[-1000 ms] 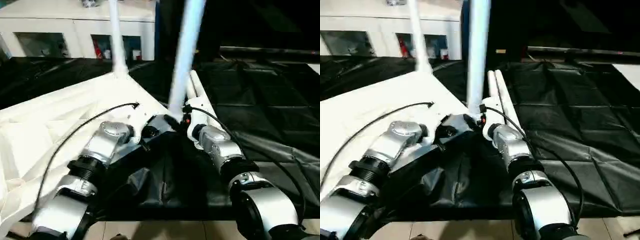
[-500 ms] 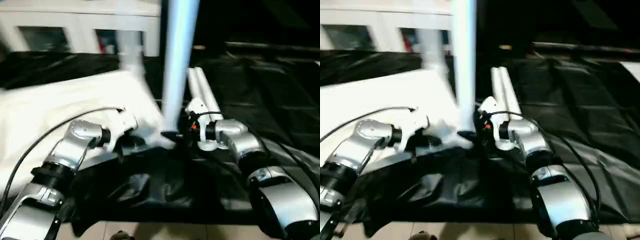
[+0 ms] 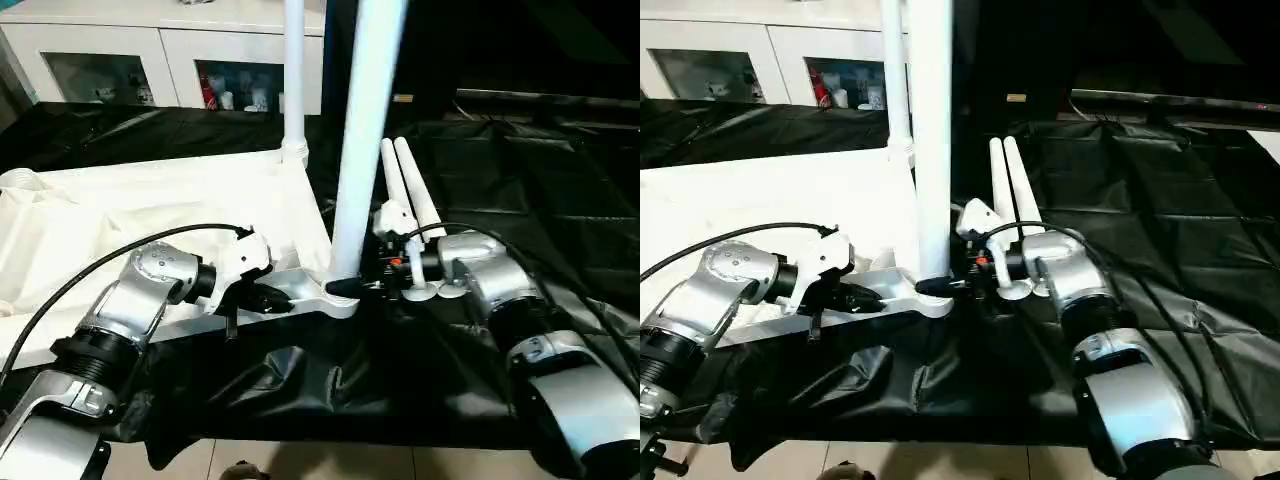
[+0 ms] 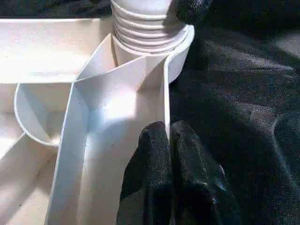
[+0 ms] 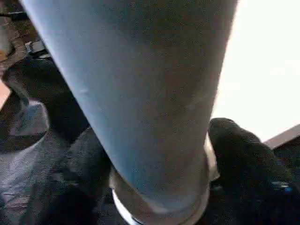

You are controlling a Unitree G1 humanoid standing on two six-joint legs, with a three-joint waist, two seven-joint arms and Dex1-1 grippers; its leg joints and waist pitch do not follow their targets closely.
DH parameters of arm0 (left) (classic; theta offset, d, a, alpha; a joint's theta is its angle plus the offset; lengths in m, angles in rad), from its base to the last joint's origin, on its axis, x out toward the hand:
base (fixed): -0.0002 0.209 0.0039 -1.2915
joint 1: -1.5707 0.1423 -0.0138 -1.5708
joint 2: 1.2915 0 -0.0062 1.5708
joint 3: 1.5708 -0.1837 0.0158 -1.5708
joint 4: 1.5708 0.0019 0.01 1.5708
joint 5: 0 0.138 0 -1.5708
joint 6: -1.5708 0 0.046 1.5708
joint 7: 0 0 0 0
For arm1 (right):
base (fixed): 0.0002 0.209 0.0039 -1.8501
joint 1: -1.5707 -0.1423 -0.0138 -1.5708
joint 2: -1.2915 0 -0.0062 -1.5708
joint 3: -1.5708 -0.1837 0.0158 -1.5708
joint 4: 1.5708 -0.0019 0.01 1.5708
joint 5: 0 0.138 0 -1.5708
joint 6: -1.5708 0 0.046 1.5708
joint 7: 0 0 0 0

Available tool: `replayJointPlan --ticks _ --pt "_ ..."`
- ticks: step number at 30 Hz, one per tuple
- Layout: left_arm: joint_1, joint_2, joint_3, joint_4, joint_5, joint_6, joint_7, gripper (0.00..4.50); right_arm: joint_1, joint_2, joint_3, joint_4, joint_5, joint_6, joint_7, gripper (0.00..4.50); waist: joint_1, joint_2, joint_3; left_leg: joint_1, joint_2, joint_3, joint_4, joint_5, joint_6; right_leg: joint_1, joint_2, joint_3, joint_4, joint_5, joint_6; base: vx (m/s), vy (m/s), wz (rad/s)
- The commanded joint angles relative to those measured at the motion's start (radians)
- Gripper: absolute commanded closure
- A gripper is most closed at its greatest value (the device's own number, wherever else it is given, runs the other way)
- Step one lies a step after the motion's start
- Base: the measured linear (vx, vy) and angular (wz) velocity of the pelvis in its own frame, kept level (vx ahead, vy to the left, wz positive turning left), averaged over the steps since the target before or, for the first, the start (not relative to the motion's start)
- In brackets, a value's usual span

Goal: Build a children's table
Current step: Rotate leg to tighten

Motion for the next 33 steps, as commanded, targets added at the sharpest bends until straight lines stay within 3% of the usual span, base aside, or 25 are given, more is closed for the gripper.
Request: replayJointPlan --ticks 1,11,12,13,14,15,16,18,20,21,24,26,27,29,31,33 --pt "-0.018 -0.006 -0.002 -0.028 -0.012 -0.019 -0.017 4.50 0.021 -0.005 0.013 -0.010 -0.007 0.003 0.000 1.68 -0.005 0.005 -0.079 0.014 0.028 -0.002 -0.066 -0.180 0.030 0.060 -0.067 0.049 -0.064 -0.146 -0.223 0.000 0.000 0.00" --pt "-0.022 -0.032 0.005 -0.001 0.018 0.009 0.074 4.50 0.054 0.018 -0.007 0.036 -0.019 0.023 -0.130 1.89 -0.005 0.002 -0.077 0.014 0.026 -0.002 -0.068 -0.187 0.021 0.061 -0.067 0.049 -0.068 -0.180 -0.208 0.000 0.000 0.00" --pt "-0.035 -0.050 0.015 0.016 0.032 0.045 0.136 4.50 0.056 0.034 -0.022 0.057 -0.021 0.023 -0.205 1.89 -0.008 -0.006 -0.074 0.014 0.025 -0.002 -0.070 -0.195 0.016 0.059 -0.067 0.050 -0.071 -0.209 -0.200 0.000 0.000 0.00" --pt "-0.050 -0.073 0.028 0.036 0.039 0.074 0.196 4.50 0.057 0.053 -0.038 0.079 -0.022 0.026 -0.282 1.89 -0.011 -0.002 -0.069 0.019 0.024 -0.003 -0.074 -0.223 -0.001 0.055 -0.069 0.051 -0.079 -0.271 -0.187 0.000 0.000 0.00" --pt "-0.066 -0.098 0.044 0.055 0.047 0.106 0.262 4.50 0.057 0.072 -0.053 0.100 -0.020 0.034 -0.354 1.90 -0.013 -0.008 -0.068 0.024 0.023 -0.004 -0.075 -0.252 -0.011 0.055 -0.071 0.051 -0.088 -0.336 -0.168 0.000 0.000 0.00" --pt "-0.076 -0.114 0.053 0.065 0.050 0.125 0.301 4.50 0.057 0.088 -0.065 0.115 -0.017 0.040 -0.404 1.90 -0.014 -0.007 -0.067 0.026 0.023 -0.004 -0.075 -0.262 -0.016 0.053 -0.071 0.052 -0.090 -0.364 -0.159 0.000 0.000 0.00" --pt "-0.114 -0.171 0.089 0.114 0.069 0.190 0.458 4.50 0.050 0.135 -0.099 0.148 0.001 0.061 -0.531 1.91 -0.019 -0.009 -0.061 0.030 0.022 -0.005 -0.078 -0.293 -0.027 0.047 -0.071 0.053 -0.097 -0.424 -0.146 0.000 0.000 0.00" --pt "-0.152 -0.224 0.114 0.174 0.082 0.216 0.592 4.50 0.042 0.188 -0.119 0.178 0.007 0.053 -0.655 1.91 -0.020 -0.011 -0.059 0.047 0.018 -0.009 -0.077 -0.346 -0.040 0.039 -0.074 0.049 -0.112 -0.537 -0.114 0.000 0.000 0.00" --pt "-0.182 -0.271 0.114 0.230 0.084 0.197 0.647 4.50 0.020 0.265 -0.131 0.216 0.010 0.037 -0.787 1.91 -0.022 -0.012 -0.061 0.041 0.016 -0.014 -0.080 -0.346 -0.035 0.044 -0.078 0.047 -0.118 -0.569 -0.087 0.000 0.000 0.00" --pt "-0.192 -0.288 0.112 0.245 0.083 0.187 0.661 4.50 0.009 0.295 -0.134 0.230 0.014 0.035 -0.819 1.91 -0.031 -0.014 -0.062 0.031 0.015 -0.018 -0.085 -0.341 -0.035 0.049 -0.076 0.044 -0.117 -0.562 -0.075 0.000 0.000 0.00" --pt "-0.199 -0.309 0.103 0.243 0.080 0.156 0.654 4.50 -0.017 0.343 -0.143 0.242 0.024 0.010 -0.830 1.91 -0.042 -0.013 -0.066 0.027 0.016 -0.020 -0.087 -0.353 -0.024 0.051 -0.075 0.043 -0.116 -0.518 -0.074 0.000 0.000 0.00" --pt "-0.193 -0.303 0.087 0.229 0.083 0.129 0.609 4.50 -0.032 0.351 -0.156 0.241 0.034 -0.003 -0.792 1.59 -0.055 -0.014 -0.067 0.016 0.017 -0.023 -0.093 -0.334 -0.014 0.060 -0.074 0.042 -0.110 -0.466 -0.083 0.000 0.000 0.00" --pt "-0.193 -0.303 0.086 0.227 0.083 0.129 0.606 4.50 -0.033 0.352 -0.157 0.241 0.034 -0.004 -0.789 1.51 -0.055 -0.014 -0.067 0.016 0.017 -0.023 -0.093 -0.334 -0.014 0.060 -0.074 0.042 -0.110 -0.466 -0.083 0.000 0.000 0.00" --pt "-0.178 -0.284 0.070 0.199 0.084 0.112 0.543 4.50 -0.041 0.334 -0.144 0.234 0.021 -0.019 -0.723 1.39 -0.066 -0.015 -0.072 0.012 0.020 -0.020 -0.091 -0.305 -0.005 0.062 -0.072 0.046 -0.100 -0.374 -0.117 0.000 0.000 0.00" --pt "-0.164 -0.252 0.041 0.188 0.089 0.067 0.472 4.50 -0.042 0.305 -0.110 0.224 -0.005 -0.043 -0.669 1.13 -0.066 -0.014 -0.077 0.019 0.022 -0.016 -0.084 -0.276 0.009 0.057 -0.073 0.050 -0.096 -0.291 -0.158 0.000 0.000 0.00" --pt "-0.147 -0.216 0.017 0.175 0.089 0.021 0.391 4.50 -0.044 0.267 -0.087 0.213 -0.021 -0.060 -0.603 1.06 -0.064 -0.016 -0.086 0.015 0.023 -0.008 -0.074 -0.172 0.037 0.064 -0.073 0.052 -0.072 -0.112 -0.217 0.026 -0.010 0.02"
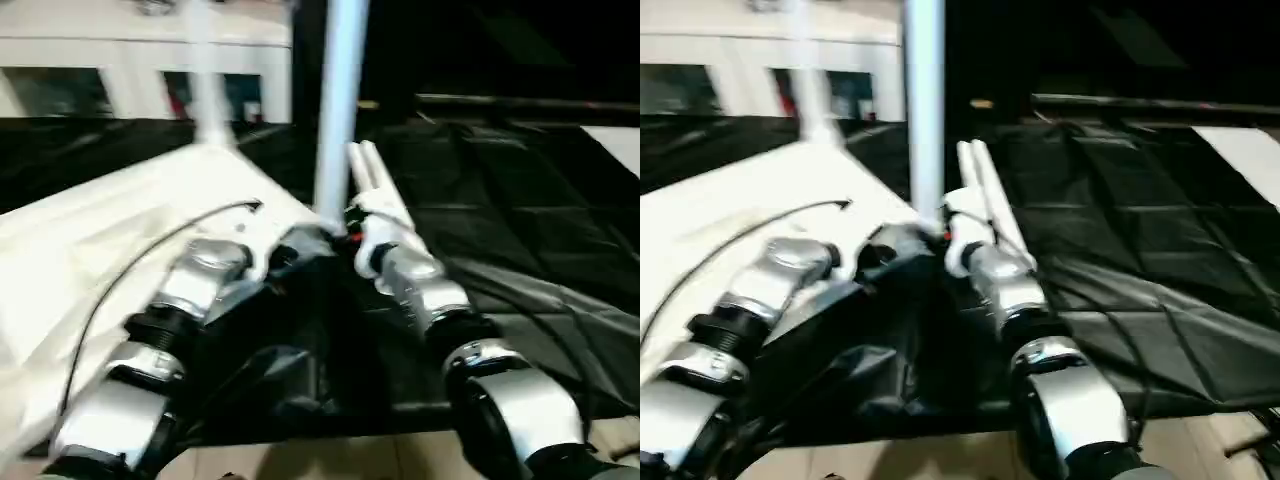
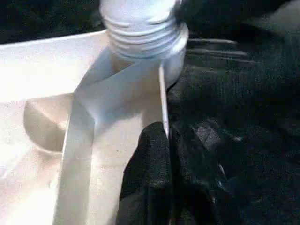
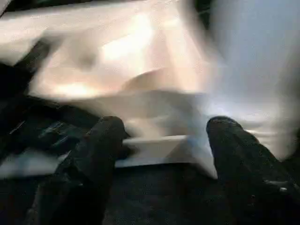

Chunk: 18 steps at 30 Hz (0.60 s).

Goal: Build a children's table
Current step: Rotate leg to tighten

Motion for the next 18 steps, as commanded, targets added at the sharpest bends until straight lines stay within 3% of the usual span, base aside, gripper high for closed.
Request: replayJointPlan --ticks 1,2,4,7,11,16,18 --pt "0.007 -0.002 -0.049 -0.066 -0.017 -0.086 -0.132 4.50 0.003 -0.022 0.043 0.006 -0.028 -0.002 0.094 1.06 0.012 0.009 -0.085 0.006 0.026 -0.004 -0.063 -0.141 0.049 0.060 -0.069 0.049 -0.050 -0.070 -0.239 0.051 -0.022 0.03" --pt "0.016 0.011 -0.047 -0.082 -0.032 -0.093 -0.172 4.50 0.002 -0.042 0.046 -0.001 -0.028 -0.005 0.127 1.06 0.017 0.012 -0.086 0.002 0.026 -0.001 -0.058 -0.087 0.074 0.061 -0.066 0.048 -0.038 0.025 -0.264 0.051 -0.022 0.03" --pt "0.034 0.041 -0.052 -0.113 -0.042 -0.080 -0.231 4.50 -0.003 -0.080 0.048 -0.013 -0.029 -0.009 0.186 1.06 0.027 0.013 -0.082 0.004 0.027 0.004 -0.055 -0.078 0.089 0.057 -0.063 0.045 -0.036 0.059 -0.282 0.000 0.000 0.00" --pt "0.052 0.084 -0.061 -0.142 -0.043 -0.083 -0.286 4.50 -0.011 -0.145 0.058 -0.041 -0.039 -0.008 0.274 1.06 0.033 0.013 -0.077 0.007 0.035 0.003 -0.061 -0.142 0.070 0.058 -0.066 0.043 -0.042 -0.030 -0.273 0.000 0.000 0.00" --pt "0.058 0.116 -0.055 -0.142 -0.048 -0.103 -0.312 4.50 0.000 -0.223 0.082 -0.113 -0.027 0.017 0.420 1.06 0.039 0.010 -0.071 0.009 0.035 0.001 -0.066 -0.195 0.031 0.059 -0.068 0.045 -0.053 -0.139 -0.244 0.000 0.000 0.00" --pt "0.065 0.134 -0.043 -0.131 -0.046 -0.133 -0.325 4.50 0.036 -0.289 0.093 -0.220 0.010 0.070 0.551 0.64 0.053 0.006 -0.076 0.006 0.034 0.001 -0.061 -0.161 0.039 0.062 -0.069 0.046 -0.047 -0.102 -0.233 0.000 0.000 0.00" --pt "0.083 0.146 -0.035 -0.154 -0.061 -0.141 -0.354 4.50 0.064 -0.334 0.107 -0.284 0.000 0.078 0.581 0.41 0.054 0.012 -0.078 0.004 0.032 0.000 -0.059 -0.139 0.044 0.062 -0.068 0.044 -0.044 -0.068 -0.242 0.000 0.000 0.00"
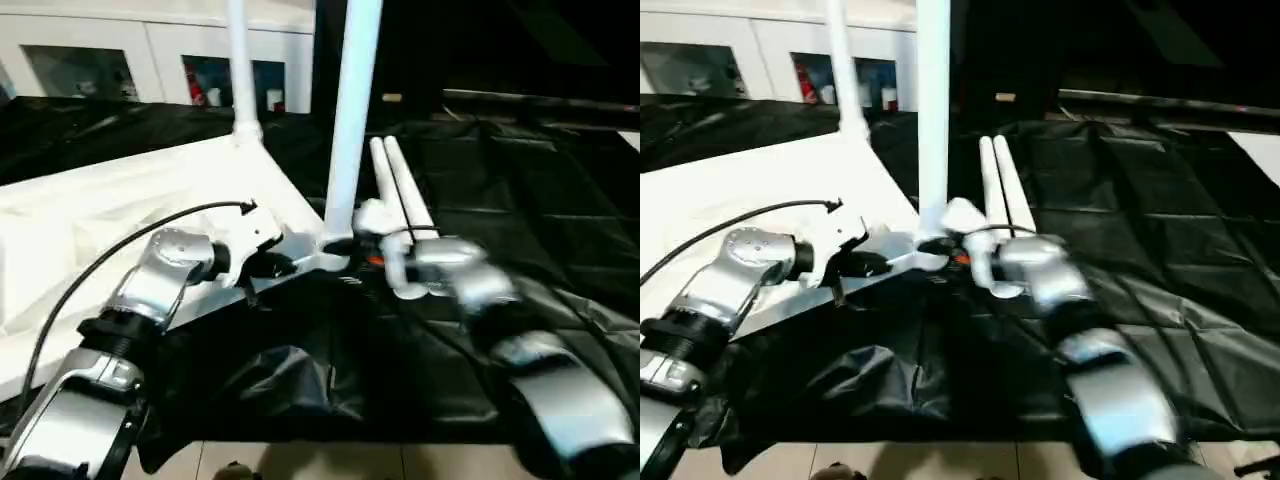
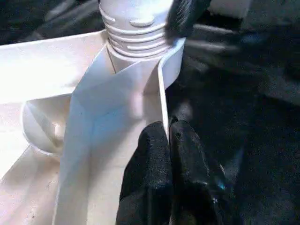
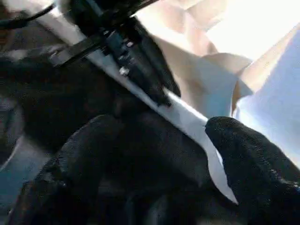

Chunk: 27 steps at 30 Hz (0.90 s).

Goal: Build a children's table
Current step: Rotate leg to tighten

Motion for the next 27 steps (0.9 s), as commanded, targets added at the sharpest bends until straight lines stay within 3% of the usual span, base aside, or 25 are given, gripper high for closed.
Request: replayJointPlan --ticks 1,5,6,8,9,10,12,17,23,27 --pt "0.018 0.023 -0.010 -0.052 -0.021 -0.031 -0.091 4.50 0.004 -0.073 -0.028 -0.061 0.001 0.008 -0.021 0.36 0.002 0.014 -0.083 0.012 0.029 0.000 -0.062 -0.137 0.044 0.068 -0.068 0.049 -0.048 -0.063 -0.237 0.000 0.000 0.00" --pt "0.047 0.038 -0.017 -0.104 -0.049 -0.024 -0.145 4.50 0.012 -0.092 -0.029 -0.072 -0.016 0.000 -0.046 0.36 -0.003 0.015 -0.081 0.013 0.028 -0.002 -0.065 -0.167 0.029 0.066 -0.069 0.048 -0.052 -0.109 -0.237 0.000 0.000 0.00" --pt "0.053 0.040 -0.021 -0.114 -0.052 -0.021 -0.153 4.50 0.012 -0.091 -0.028 -0.066 -0.020 -0.003 -0.051 0.36 -0.006 0.019 -0.080 0.013 0.030 -0.002 -0.066 -0.182 0.020 0.066 -0.069 0.048 -0.055 -0.124 -0.236 0.000 0.000 0.00" --pt "0.063 0.044 -0.028 -0.131 -0.057 -0.017 -0.166 4.50 0.013 -0.089 -0.022 -0.054 -0.032 -0.011 -0.060 0.36 -0.011 0.017 -0.080 0.013 0.027 -0.003 -0.066 -0.185 0.014 0.067 -0.067 0.048 -0.055 -0.132 -0.233 0.000 0.000 0.00" --pt "0.067 0.048 -0.035 -0.135 -0.056 -0.019 -0.171 4.50 0.018 -0.090 -0.014 -0.056 -0.045 -0.014 -0.068 0.36 -0.010 0.020 -0.079 0.014 0.026 -0.003 -0.066 -0.177 0.011 0.065 -0.066 0.048 -0.055 -0.131 -0.232 0.000 0.000 0.00" --pt "0.071 0.052 -0.039 -0.136 -0.052 -0.023 -0.174 4.50 0.026 -0.093 -0.008 -0.075 -0.047 0.000 -0.074 0.36 -0.007 0.015 -0.081 0.017 0.025 -0.001 -0.065 -0.159 0.008 0.066 -0.066 0.050 -0.053 -0.116 -0.238 0.000 0.000 0.00" --pt "0.074 0.055 -0.040 -0.136 -0.047 -0.026 -0.174 4.50 0.030 -0.094 -0.010 -0.090 -0.041 0.014 -0.075 0.36 -0.001 0.020 -0.080 0.021 0.025 0.003 -0.062 -0.165 0.016 0.061 -0.062 0.050 -0.054 -0.105 -0.244 0.000 0.000 0.00" --pt "0.097 0.073 -0.044 -0.167 -0.049 -0.025 -0.180 4.50 0.032 -0.101 -0.014 -0.112 -0.034 0.030 -0.091 0.36 0.004 0.017 -0.077 0.019 0.028 -0.002 -0.069 -0.223 -0.001 0.064 -0.068 0.049 -0.060 -0.192 -0.213 0.000 0.000 0.00" --pt "0.108 0.076 -0.040 -0.189 -0.049 -0.017 -0.185 4.50 0.048 -0.090 0.004 -0.121 -0.007 0.041 -0.022 0.36 0.002 0.018 -0.082 0.016 0.027 -0.001 -0.064 -0.177 0.013 0.066 -0.064 0.049 -0.050 -0.102 -0.233 0.000 0.000 0.00" --pt "0.106 0.072 -0.041 -0.185 -0.049 -0.020 -0.186 4.50 0.051 -0.072 0.016 -0.113 -0.005 0.047 -0.005 0.36 0.002 0.020 -0.081 0.014 0.026 -0.001 -0.063 -0.180 0.020 0.067 -0.063 0.048 -0.051 -0.099 -0.240 0.000 0.000 0.00"
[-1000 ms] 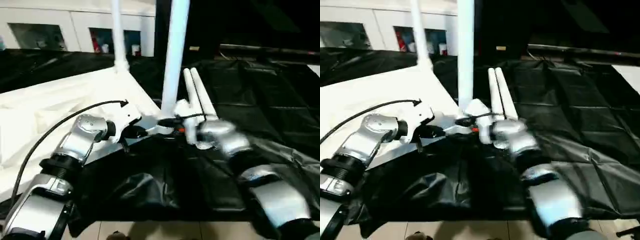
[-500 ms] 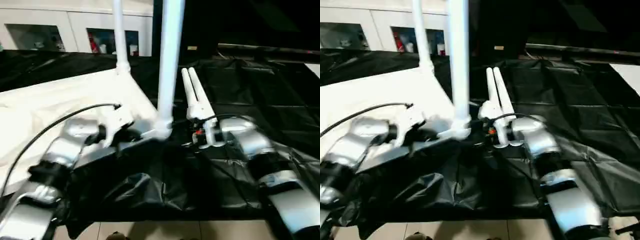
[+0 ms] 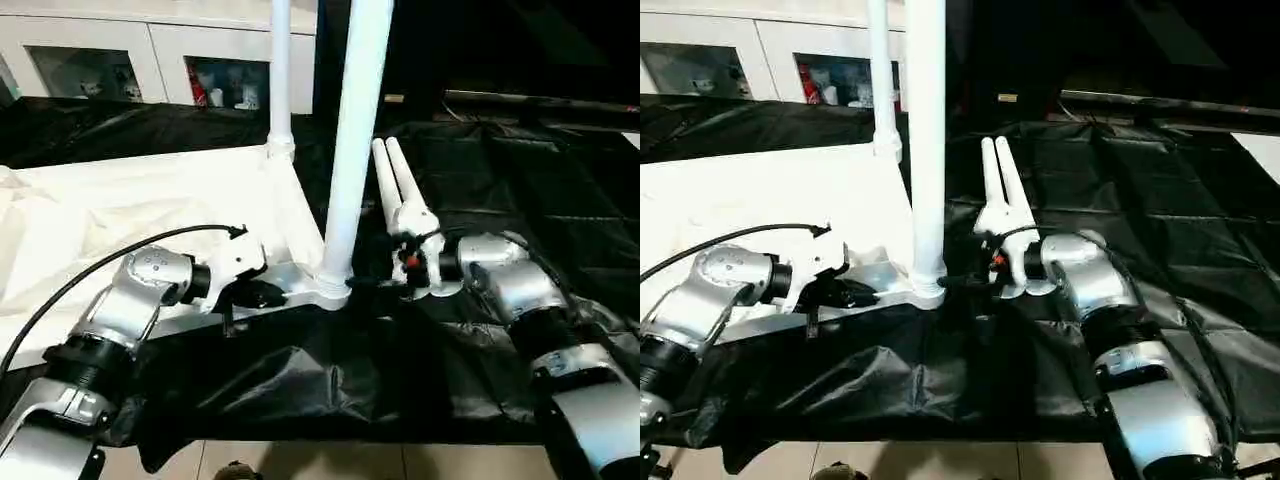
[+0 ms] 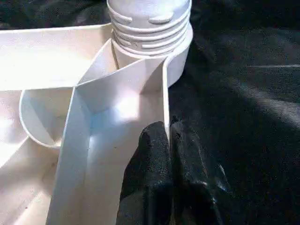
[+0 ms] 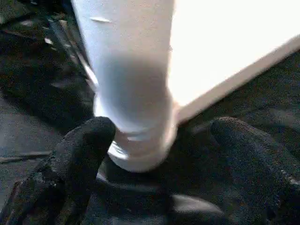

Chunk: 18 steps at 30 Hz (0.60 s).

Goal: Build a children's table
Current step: Rotate leg to tighten

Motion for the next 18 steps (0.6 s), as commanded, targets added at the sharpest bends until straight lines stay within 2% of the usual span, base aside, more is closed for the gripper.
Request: replayJointPlan --ticks 1,5,8,15,16,18 --pt "-0.004 -0.013 -0.025 -0.033 -0.013 -0.010 -0.028 4.50 0.002 0.005 0.014 -0.010 0.003 0.003 0.008 0.36 -0.001 0.020 -0.082 0.013 0.027 -0.002 -0.066 -0.191 0.016 0.063 -0.065 0.048 -0.055 -0.120 -0.238 0.000 0.000 0.00" --pt "-0.006 -0.015 -0.027 -0.031 -0.011 -0.010 -0.023 4.50 -0.014 0.023 0.022 0.038 -0.010 -0.021 0.002 0.36 0.002 0.022 -0.081 0.018 0.028 -0.002 -0.068 -0.221 -0.001 0.060 -0.067 0.049 -0.058 -0.156 -0.234 0.000 0.000 0.00" --pt "-0.004 -0.014 -0.025 -0.033 -0.009 -0.010 -0.023 4.50 -0.020 0.028 0.027 0.055 -0.016 -0.028 0.003 0.36 0.005 0.020 -0.083 0.016 0.028 -0.002 -0.067 -0.200 -0.001 0.063 -0.065 0.049 -0.053 -0.122 -0.236 0.000 0.000 0.00" --pt "0.001 -0.009 -0.024 -0.035 -0.006 -0.010 -0.028 4.50 -0.029 0.048 0.030 0.093 -0.018 -0.051 -0.017 1.09 0.006 0.022 -0.082 0.016 0.027 -0.002 -0.067 -0.203 0.000 0.062 -0.065 0.049 -0.054 -0.126 -0.235 0.000 0.000 0.00" --pt "0.001 -0.008 -0.025 -0.034 -0.005 -0.011 -0.029 4.50 -0.032 0.053 0.027 0.100 -0.016 -0.054 -0.020 1.14 0.007 0.026 -0.083 0.017 0.027 -0.003 -0.067 -0.207 -0.002 0.062 -0.065 0.049 -0.053 -0.128 -0.235 0.000 0.000 0.00" --pt "-0.001 -0.010 -0.025 -0.032 -0.005 -0.011 -0.030 4.50 -0.034 0.063 0.023 0.109 -0.008 -0.057 -0.023 1.21 0.005 0.025 -0.082 0.017 0.027 -0.003 -0.068 -0.209 -0.004 0.062 -0.065 0.049 -0.054 -0.124 -0.237 0.000 0.000 0.00"
